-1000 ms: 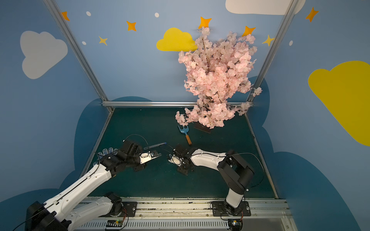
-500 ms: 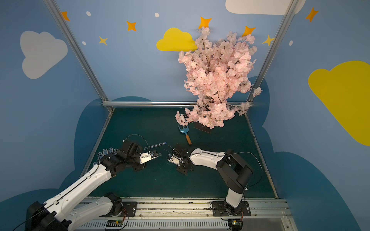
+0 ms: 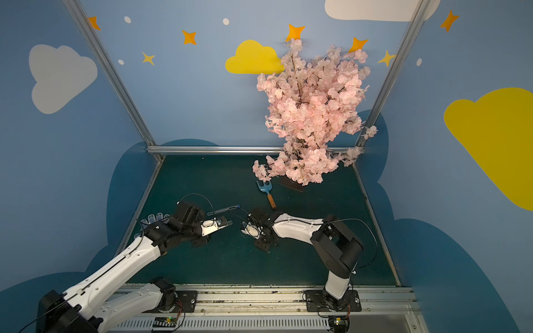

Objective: Insert stoppers into test tubes
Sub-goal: Pick up the stopper from the center of the board.

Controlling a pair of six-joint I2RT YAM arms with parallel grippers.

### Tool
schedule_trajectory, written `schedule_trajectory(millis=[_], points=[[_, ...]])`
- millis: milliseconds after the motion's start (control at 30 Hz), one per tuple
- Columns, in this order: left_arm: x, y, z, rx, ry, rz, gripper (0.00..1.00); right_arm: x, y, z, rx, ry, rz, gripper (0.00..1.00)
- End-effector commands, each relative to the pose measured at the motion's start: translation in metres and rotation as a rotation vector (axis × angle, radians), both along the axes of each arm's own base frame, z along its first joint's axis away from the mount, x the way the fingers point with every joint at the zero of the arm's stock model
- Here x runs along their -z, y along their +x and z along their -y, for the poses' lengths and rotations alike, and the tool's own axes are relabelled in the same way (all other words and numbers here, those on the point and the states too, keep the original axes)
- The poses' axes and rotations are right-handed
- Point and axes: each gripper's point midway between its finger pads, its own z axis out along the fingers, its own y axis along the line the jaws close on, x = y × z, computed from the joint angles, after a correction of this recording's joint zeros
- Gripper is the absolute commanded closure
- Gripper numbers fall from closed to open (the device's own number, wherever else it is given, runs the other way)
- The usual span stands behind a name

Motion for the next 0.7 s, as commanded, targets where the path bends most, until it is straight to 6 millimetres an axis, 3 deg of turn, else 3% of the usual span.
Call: schedule_trajectory(millis=[0,200,433,667], points=[[0.002,-0.002,-0.001,0.003,0.000,-0.005,0.97,-0.003,-0.004,0.002,-0.013,0.008,-0.012,0.88],[-0.002,0.000,0.002,0.029,-0.003,0.022,0.97,-0.031,-0.011,-0.005,-0.015,0.124,-0.028,0.90],[-0.010,-0.009,0.030,0.234,-0.014,0.138,0.97,-0.081,-0.036,-0.006,-0.026,0.322,-0.115,0.92],[-0.011,-0.001,0.051,0.422,0.080,0.298,0.97,-0.126,-0.062,-0.006,-0.096,0.512,-0.168,0.93]])
